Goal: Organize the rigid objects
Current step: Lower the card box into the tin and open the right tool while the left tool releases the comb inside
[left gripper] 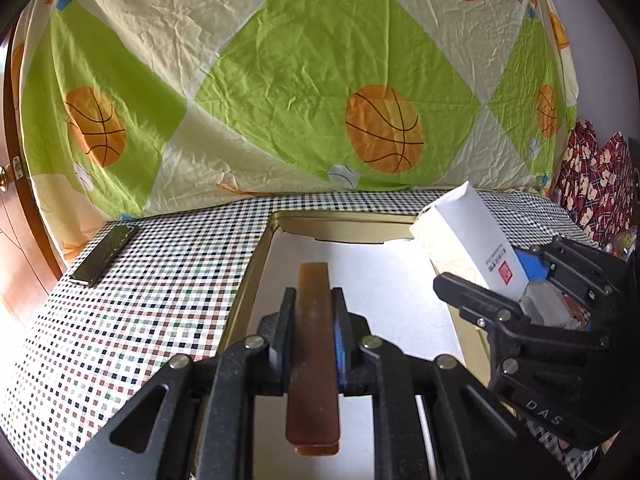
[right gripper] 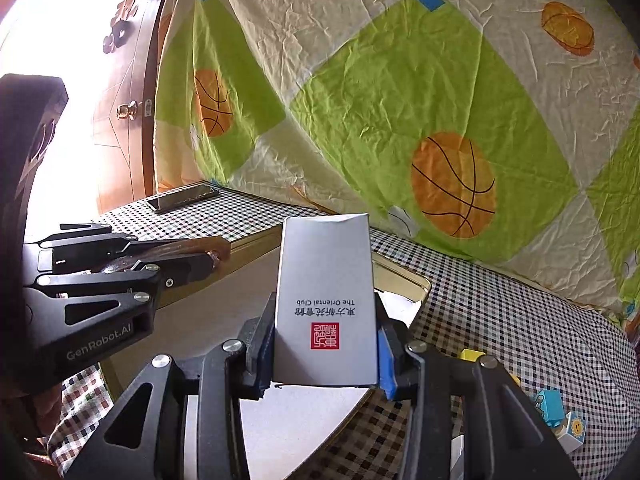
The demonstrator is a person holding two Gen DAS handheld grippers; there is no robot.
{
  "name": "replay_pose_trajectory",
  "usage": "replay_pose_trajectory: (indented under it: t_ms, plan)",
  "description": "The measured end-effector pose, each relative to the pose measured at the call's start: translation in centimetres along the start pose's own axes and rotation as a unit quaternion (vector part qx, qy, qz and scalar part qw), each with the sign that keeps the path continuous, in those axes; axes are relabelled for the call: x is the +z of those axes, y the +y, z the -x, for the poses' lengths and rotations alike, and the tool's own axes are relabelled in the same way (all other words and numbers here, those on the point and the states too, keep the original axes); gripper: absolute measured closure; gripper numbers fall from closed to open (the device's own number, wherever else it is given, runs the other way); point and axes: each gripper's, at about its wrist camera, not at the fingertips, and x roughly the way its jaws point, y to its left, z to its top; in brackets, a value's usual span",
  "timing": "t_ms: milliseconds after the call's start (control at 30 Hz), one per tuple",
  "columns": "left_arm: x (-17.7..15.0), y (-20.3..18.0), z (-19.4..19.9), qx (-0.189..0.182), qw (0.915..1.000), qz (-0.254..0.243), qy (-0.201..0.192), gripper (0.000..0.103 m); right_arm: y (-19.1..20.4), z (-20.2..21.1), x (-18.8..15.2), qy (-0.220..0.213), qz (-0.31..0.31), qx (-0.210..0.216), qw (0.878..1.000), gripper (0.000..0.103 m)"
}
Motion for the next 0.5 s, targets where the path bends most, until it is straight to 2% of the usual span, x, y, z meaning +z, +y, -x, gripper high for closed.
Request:
replay_pose_trajectory:
  t_ms: [500]
  plan:
    - [1.5, -0.2, -3.1, 0.026, 0.9983, -0.028, 0.043, 0.089, -0.1, -4.1, 0.0, 0.06, -0.007, 0.007, 0.998, 0.06]
